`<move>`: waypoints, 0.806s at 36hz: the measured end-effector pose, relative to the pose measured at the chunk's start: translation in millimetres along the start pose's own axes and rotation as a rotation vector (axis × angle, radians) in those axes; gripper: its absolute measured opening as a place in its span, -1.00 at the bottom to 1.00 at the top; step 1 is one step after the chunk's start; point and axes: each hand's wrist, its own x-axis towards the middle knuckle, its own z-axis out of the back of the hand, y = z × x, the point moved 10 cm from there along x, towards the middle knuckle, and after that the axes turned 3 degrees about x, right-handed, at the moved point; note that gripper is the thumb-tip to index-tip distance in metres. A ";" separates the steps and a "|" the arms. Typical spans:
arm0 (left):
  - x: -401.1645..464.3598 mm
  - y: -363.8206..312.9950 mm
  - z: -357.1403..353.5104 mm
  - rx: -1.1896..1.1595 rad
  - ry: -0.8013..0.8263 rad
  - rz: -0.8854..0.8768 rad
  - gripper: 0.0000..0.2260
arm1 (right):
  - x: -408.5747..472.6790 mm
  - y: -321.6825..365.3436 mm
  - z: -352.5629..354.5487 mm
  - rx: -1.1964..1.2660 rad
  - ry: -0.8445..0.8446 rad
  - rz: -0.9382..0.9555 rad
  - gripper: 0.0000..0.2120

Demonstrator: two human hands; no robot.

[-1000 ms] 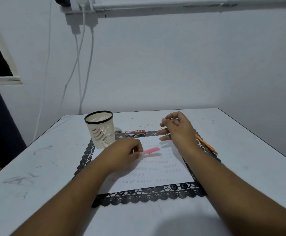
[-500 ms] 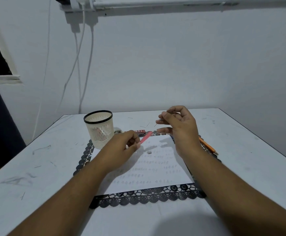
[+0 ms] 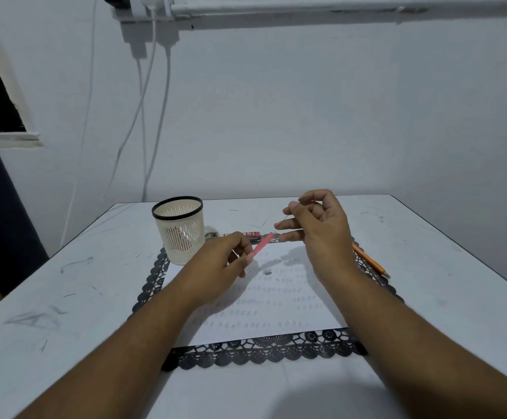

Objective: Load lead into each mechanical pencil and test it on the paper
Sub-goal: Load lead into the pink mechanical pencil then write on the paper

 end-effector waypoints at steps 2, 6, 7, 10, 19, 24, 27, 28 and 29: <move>-0.3 -0.6 0.7 -0.006 -0.003 -0.001 -0.89 | 0.3 2.6 0.7 -0.007 -0.002 0.013 -0.90; -1.2 -1.7 1.8 -0.005 -0.012 -0.002 -0.87 | -0.7 2.1 -3.1 -0.041 0.017 0.021 -0.91; -1.3 -2.1 1.8 -0.005 -0.015 -0.004 -0.87 | -1.2 0.7 -4.5 -0.051 0.023 0.019 -0.91; -1.4 -1.8 2.5 -0.011 -0.021 -0.007 -0.87 | -3.2 -1.5 -7.7 -0.074 0.038 0.019 -0.92; -1.1 -1.4 2.3 -0.020 -0.023 -0.018 -0.87 | -3.9 0.1 -6.9 -0.075 0.036 0.037 -0.92; -1.8 -2.4 2.1 -0.017 -0.019 -0.019 -0.87 | -3.2 4.9 -3.8 -0.044 0.008 0.060 -0.90; -2.5 -3.5 2.5 -0.026 -0.020 -0.019 -0.88 | -2.2 9.0 -0.9 -0.023 -0.014 0.070 -0.89; -2.7 -3.8 2.6 -0.030 -0.018 -0.020 -0.89 | -2.0 9.3 -0.3 -0.018 -0.017 0.070 -0.89; -2.8 -4.0 2.6 -0.035 -0.017 -0.020 -0.89 | -2.0 9.0 -0.5 -0.018 -0.016 0.069 -0.89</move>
